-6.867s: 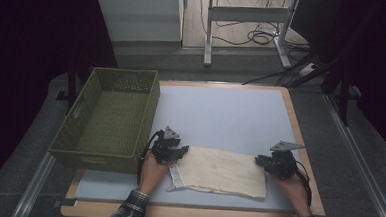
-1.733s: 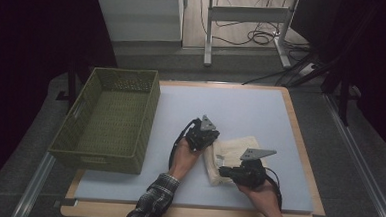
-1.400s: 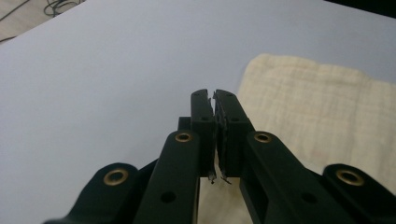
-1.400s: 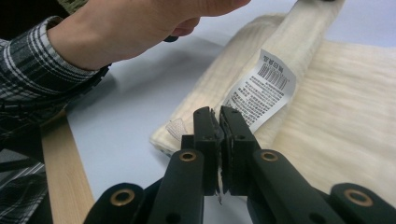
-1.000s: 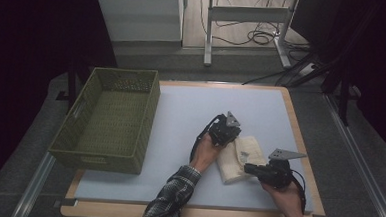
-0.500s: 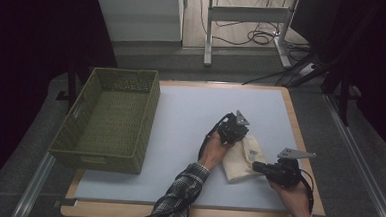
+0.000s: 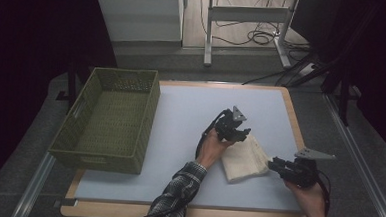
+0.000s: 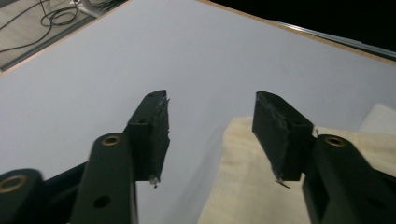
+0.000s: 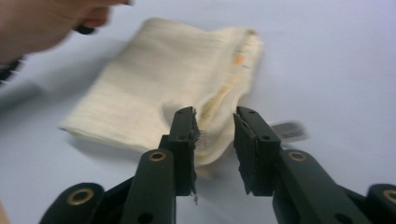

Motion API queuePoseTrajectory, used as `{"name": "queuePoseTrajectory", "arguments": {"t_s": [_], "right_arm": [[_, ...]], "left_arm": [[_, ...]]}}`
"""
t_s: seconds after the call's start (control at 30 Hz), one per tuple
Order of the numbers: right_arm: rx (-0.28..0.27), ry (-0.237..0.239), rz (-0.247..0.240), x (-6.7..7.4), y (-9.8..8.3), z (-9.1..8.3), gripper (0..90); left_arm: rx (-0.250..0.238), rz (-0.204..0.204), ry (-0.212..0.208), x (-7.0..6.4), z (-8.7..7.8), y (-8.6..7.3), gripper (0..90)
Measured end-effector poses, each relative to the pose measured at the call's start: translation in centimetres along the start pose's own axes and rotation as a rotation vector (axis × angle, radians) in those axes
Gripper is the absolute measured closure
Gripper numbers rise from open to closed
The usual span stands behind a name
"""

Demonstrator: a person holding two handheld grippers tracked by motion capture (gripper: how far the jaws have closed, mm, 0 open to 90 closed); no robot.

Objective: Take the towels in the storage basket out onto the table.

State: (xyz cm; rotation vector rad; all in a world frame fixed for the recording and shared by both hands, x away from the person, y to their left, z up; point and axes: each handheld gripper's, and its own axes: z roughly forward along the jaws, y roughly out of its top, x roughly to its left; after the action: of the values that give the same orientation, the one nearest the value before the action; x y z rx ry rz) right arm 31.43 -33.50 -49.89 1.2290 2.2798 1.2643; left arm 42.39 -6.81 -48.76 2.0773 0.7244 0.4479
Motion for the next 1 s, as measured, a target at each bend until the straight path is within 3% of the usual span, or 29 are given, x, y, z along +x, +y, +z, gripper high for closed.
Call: {"name": "queuePoseTrajectory", "arguments": {"t_s": [0.17, 0.4, 0.63, 0.83, 0.9, 0.93, 1.0], "right_arm": [[0.007, -0.068, 0.009, -1.3, -0.5, -1.2, 66.5], [-0.012, -0.040, -0.015, -0.4, 1.1, -1.4, 69.7], [0.025, -0.009, -0.082, 1.7, 2.7, 0.8, 71.4], [0.125, -0.064, -0.133, 2.1, 2.5, 3.7, 66.2], [0.141, -0.055, -0.127, 1.9, 2.2, 4.3, 66.7], [0.147, -0.051, -0.122, 1.9, 2.2, 4.5, 67.9], [0.167, -0.052, -0.130, 2.0, 2.1, 4.8, 81.3]], "left_arm": [[0.016, -0.012, 0.006, 0.5, -1.5, -1.5, 36.6], [0.071, -0.051, 0.027, 1.7, -4.2, -4.7, 23.9], [0.137, -0.112, 0.018, 1.9, -7.2, -8.5, 15.3], [0.197, -0.123, 0.049, 1.6, -9.3, -11.9, 11.9], [0.205, -0.139, 0.059, 1.6, -9.8, -12.8, 11.7], [0.209, -0.143, 0.063, 1.6, -10.0, -13.2, 11.6], [0.183, -0.163, 0.047, 1.9, -10.3, -13.9, 11.2]]}}
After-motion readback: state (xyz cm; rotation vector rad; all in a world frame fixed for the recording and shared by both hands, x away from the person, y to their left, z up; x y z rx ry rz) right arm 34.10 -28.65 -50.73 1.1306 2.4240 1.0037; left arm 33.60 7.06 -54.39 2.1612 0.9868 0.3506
